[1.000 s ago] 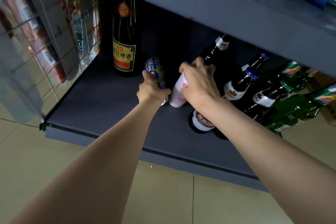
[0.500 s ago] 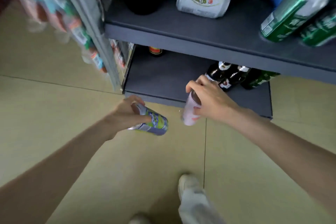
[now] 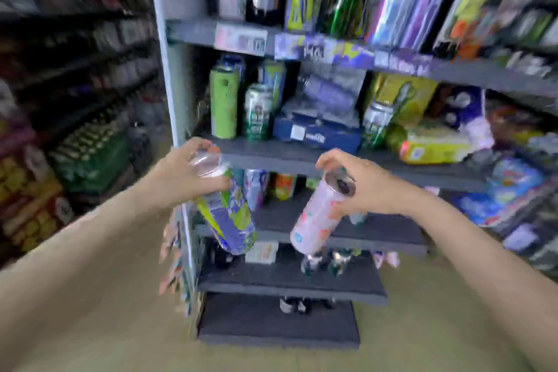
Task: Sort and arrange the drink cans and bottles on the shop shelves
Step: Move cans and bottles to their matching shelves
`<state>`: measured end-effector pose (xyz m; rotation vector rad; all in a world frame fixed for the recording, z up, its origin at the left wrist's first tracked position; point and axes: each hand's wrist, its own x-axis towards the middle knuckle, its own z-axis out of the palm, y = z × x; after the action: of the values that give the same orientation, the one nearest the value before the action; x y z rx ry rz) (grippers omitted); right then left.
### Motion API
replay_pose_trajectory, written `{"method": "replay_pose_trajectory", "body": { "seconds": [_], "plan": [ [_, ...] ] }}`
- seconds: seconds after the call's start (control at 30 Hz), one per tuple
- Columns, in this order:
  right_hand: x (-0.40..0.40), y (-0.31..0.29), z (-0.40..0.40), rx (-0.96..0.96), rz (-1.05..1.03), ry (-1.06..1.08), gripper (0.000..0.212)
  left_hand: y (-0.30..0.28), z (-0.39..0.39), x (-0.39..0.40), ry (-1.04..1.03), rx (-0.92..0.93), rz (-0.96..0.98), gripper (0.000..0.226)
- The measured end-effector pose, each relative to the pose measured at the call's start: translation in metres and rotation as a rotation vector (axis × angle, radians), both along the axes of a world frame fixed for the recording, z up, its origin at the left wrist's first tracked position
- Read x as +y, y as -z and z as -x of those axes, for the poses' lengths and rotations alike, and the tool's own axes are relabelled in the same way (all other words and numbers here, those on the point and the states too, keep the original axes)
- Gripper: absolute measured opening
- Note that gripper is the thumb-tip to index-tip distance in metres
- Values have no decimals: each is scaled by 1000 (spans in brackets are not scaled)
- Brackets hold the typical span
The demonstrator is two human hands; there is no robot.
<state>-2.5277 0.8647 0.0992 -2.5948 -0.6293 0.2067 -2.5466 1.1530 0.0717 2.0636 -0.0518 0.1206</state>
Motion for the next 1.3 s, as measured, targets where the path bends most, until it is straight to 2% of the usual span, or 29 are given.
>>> {"method": "replay_pose_trajectory", "body": {
  "seconds": [0.07, 0.17, 0.23, 0.3, 0.37, 0.43, 0.53, 0.67, 0.9, 1.17, 1.23, 1.3],
  "plan": [
    [-17, -61, 3, -146, -57, 26, 66, -64, -4, -11, 2, -104, -52, 75],
    [-37, -128, -1, -339, -262, 93, 62, -137, -10, -26, -30, -254, -6, 61],
    [-45, -159, -12, -471, -472, 120, 58, -175, -19, -37, -86, -351, 31, 56],
    [-51, -186, -31, -534, -691, 148, 53, -205, -32, -46, -152, -412, 71, 69],
    [-51, -209, -54, -577, -782, 138, 45, -229, -44, -52, -214, -421, 124, 65],
    [-45, -225, -77, -641, -746, 98, 36, -244, -56, -57, -255, -430, 180, 71],
    [-22, -238, -112, -647, -646, 31, 34, -255, -70, -61, -337, -455, 223, 85],
    [17, -240, -159, -602, -498, -64, 37, -261, -91, -52, -460, -504, 271, 56],
    [92, -245, -197, -702, -254, -225, 34, -264, -114, -23, -605, -599, 367, 44],
    [160, -245, -252, -627, -109, -121, 34, -256, -148, 7, -596, -572, 435, 47],
    [166, -243, -259, -668, -37, -82, 26, -255, -154, 14, -575, -573, 417, 46],
    [168, -242, -264, -753, 85, -24, 30, -255, -157, 22, -537, -571, 429, 46]
  ]
}}
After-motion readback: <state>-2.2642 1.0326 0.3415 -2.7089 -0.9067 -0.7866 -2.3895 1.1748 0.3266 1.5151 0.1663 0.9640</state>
